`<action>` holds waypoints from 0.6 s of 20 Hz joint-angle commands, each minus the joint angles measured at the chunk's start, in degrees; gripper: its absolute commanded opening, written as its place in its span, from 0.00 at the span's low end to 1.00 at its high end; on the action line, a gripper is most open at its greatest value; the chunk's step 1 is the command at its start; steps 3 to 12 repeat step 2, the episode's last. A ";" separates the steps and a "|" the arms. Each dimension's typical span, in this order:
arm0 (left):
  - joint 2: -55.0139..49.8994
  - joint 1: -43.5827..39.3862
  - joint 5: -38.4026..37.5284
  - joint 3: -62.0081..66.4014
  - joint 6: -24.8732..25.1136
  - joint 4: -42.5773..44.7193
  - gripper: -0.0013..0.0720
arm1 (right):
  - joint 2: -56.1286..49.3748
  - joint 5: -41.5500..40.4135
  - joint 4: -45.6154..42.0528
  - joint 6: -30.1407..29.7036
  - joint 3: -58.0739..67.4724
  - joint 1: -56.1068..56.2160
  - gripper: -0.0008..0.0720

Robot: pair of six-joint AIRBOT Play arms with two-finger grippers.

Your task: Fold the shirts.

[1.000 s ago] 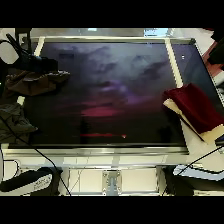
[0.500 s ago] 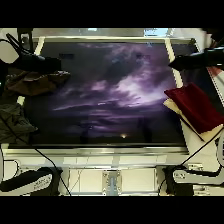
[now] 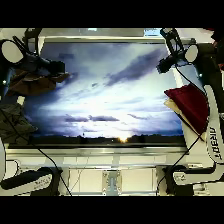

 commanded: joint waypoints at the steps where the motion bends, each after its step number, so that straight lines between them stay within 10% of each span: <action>1: -0.07 0.02 -0.07 0.04 2.16 -0.46 0.03 | -0.26 -0.74 -2.60 -0.15 0.02 0.46 0.52; 12: -0.07 0.02 -0.24 0.04 3.15 -0.42 0.03 | -0.26 -0.74 -2.60 -0.15 0.02 0.46 0.52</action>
